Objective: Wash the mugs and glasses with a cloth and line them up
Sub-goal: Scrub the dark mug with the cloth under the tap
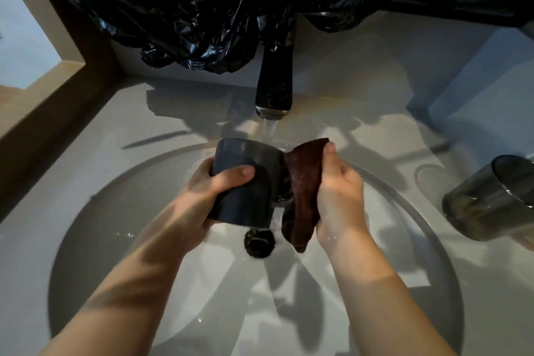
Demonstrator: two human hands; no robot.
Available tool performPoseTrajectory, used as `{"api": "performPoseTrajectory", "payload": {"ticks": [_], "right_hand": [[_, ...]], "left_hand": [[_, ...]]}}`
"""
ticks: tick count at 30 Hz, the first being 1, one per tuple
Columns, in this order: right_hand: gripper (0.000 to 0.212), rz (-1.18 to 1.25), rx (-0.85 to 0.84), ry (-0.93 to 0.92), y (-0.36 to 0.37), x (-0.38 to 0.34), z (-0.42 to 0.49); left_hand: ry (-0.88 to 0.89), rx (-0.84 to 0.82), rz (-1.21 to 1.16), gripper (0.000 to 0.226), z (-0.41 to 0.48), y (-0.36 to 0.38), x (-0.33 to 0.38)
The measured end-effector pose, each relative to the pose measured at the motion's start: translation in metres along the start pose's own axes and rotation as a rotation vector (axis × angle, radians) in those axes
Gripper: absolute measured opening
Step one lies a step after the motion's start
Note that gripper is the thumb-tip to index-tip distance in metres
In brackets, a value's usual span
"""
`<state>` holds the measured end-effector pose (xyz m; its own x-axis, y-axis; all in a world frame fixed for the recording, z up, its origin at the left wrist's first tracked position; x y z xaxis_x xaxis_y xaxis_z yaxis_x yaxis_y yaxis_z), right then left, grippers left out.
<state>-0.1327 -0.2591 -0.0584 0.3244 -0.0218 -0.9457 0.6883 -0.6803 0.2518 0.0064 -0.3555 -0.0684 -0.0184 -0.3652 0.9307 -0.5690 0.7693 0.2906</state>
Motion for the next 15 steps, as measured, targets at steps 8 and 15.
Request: {"api": "performPoseTrajectory", "payload": {"ticks": [8,15], "right_hand": [[0.028,-0.343,-0.458,-0.004,0.018,-0.011,-0.006],[0.015,-0.532,-0.647,0.074,0.024,-0.002,-0.008]], "left_hand": [[-0.081,-0.159,0.369,0.082,0.003,-0.008,0.001],[-0.163,-0.189,0.255,0.085,0.001,-0.012,-0.008]]}}
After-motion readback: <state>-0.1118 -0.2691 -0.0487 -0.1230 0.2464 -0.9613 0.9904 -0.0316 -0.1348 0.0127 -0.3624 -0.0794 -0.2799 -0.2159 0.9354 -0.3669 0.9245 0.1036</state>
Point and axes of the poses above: each hand's wrist, its own z-axis towards the middle knuckle, its own y-axis out of the palm, x = y × z, the point moved 5 cm from there along z, towards the middle knuckle, and after that the axes turned 13 degrees about -x, right-handed, at the moved point
